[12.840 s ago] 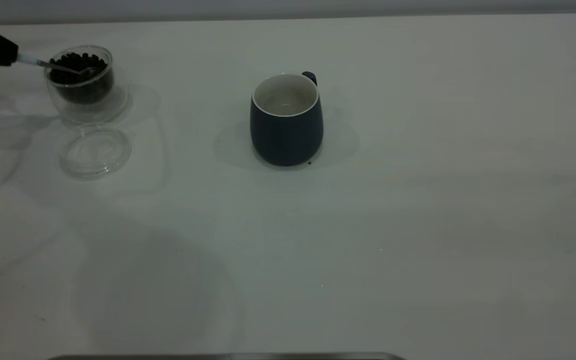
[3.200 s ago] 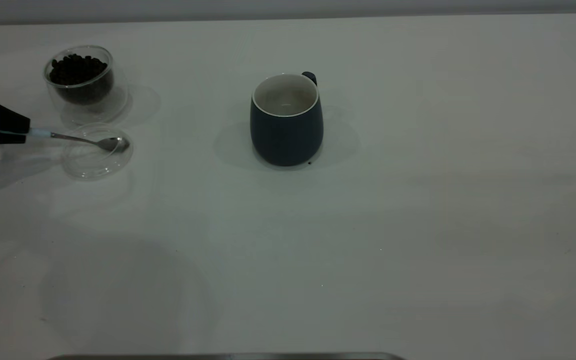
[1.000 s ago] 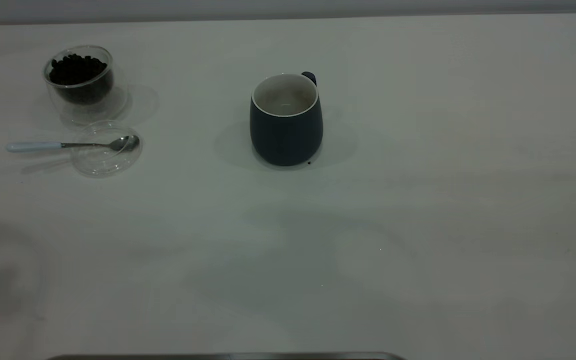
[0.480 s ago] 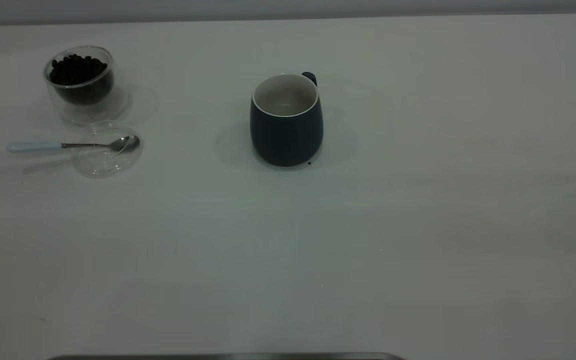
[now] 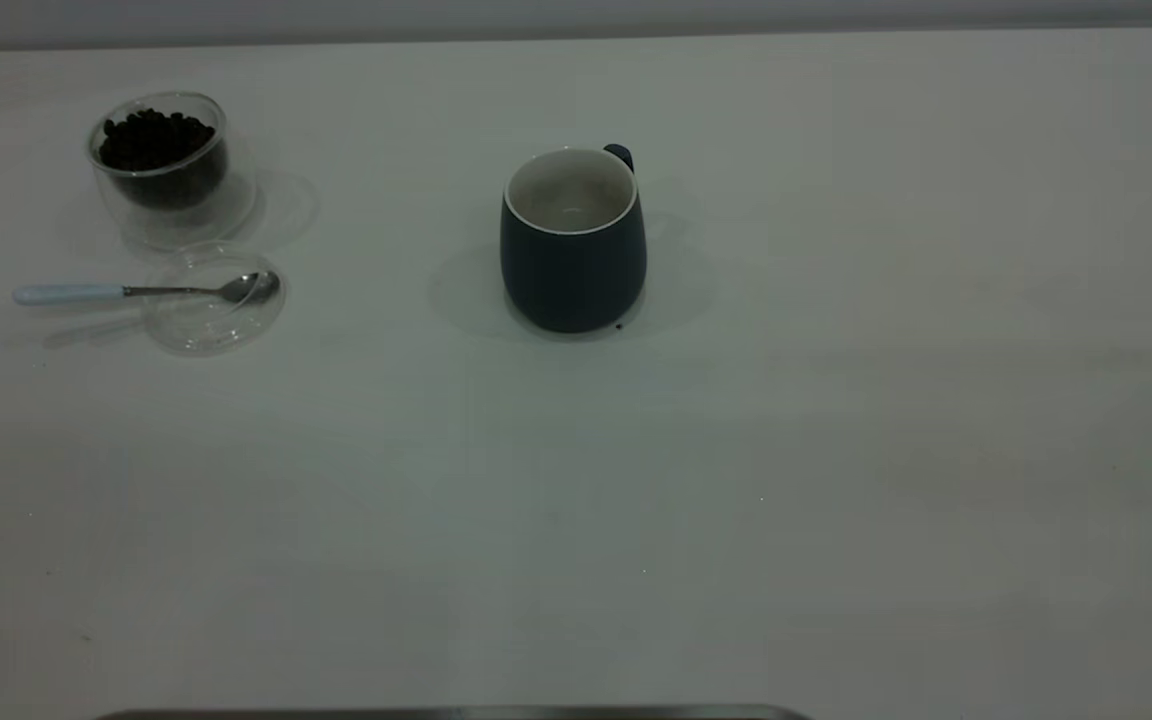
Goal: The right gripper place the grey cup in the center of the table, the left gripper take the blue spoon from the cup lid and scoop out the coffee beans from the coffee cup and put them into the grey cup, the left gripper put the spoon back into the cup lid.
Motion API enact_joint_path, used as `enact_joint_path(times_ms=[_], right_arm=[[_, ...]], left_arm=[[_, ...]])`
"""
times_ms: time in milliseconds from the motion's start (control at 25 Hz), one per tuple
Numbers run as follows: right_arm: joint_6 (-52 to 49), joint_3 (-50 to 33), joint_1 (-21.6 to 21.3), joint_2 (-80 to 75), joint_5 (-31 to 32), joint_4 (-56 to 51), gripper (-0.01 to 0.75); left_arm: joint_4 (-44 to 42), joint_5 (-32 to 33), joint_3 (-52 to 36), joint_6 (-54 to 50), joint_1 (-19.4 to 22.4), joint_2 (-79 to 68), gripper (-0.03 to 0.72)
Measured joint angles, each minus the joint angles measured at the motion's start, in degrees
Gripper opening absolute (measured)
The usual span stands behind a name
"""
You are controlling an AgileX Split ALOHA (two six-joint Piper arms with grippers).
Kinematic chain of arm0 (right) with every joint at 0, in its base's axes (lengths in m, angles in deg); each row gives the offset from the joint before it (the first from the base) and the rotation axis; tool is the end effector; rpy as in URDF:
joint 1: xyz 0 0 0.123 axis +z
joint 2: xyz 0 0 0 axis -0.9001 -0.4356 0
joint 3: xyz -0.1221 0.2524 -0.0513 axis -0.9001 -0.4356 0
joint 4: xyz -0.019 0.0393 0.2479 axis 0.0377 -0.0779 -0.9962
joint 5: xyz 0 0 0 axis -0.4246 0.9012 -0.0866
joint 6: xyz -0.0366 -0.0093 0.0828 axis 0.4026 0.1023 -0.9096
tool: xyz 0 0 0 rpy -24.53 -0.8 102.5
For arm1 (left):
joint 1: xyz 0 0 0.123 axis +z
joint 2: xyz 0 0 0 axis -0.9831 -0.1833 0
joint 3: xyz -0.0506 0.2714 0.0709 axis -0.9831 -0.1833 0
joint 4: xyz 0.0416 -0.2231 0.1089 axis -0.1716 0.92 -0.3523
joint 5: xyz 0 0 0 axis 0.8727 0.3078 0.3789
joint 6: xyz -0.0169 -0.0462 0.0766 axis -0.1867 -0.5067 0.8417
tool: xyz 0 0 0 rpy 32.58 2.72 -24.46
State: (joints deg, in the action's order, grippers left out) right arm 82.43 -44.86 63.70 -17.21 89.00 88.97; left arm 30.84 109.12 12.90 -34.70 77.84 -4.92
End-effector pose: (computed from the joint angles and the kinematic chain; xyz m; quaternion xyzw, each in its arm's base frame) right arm -0.0073 0.0007 0.2633 -0.0454 0.8738 -0.0252 0.4835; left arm 0.0123 -0.0104 0.3018 0.0595 0.8931 -0.0447 0.4437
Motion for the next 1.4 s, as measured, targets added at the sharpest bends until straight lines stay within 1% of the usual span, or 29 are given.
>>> enact_joint_path(times_ms=[240, 360, 640, 880, 1400], right_arm=[[0.0, 0.0, 0.0, 0.0, 0.0, 0.0, 0.46], [0.0, 0.0, 0.0, 0.0, 0.0, 0.0, 0.46], [0.0, 0.0, 0.0, 0.0, 0.0, 0.0, 0.46], [0.0, 0.0, 0.0, 0.0, 0.0, 0.0, 0.46], [-0.05, 0.0, 0.0, 0.0, 0.0, 0.0, 0.46]], left_arm=[[-4.94, -0.69, -5.01, -7.38, -0.06, 3.47, 0.592], [-7.51, -2.62, -5.83, -8.92, -0.49, 5.98, 0.592], [-9.23, -1.42, -7.12, -9.36, -0.64, 12.47, 0.592], [-8.84, -1.12, -7.18, -7.32, -0.64, 12.54, 0.592], [-8.8, -0.99, -7.18, -6.88, -0.64, 12.54, 0.592]])
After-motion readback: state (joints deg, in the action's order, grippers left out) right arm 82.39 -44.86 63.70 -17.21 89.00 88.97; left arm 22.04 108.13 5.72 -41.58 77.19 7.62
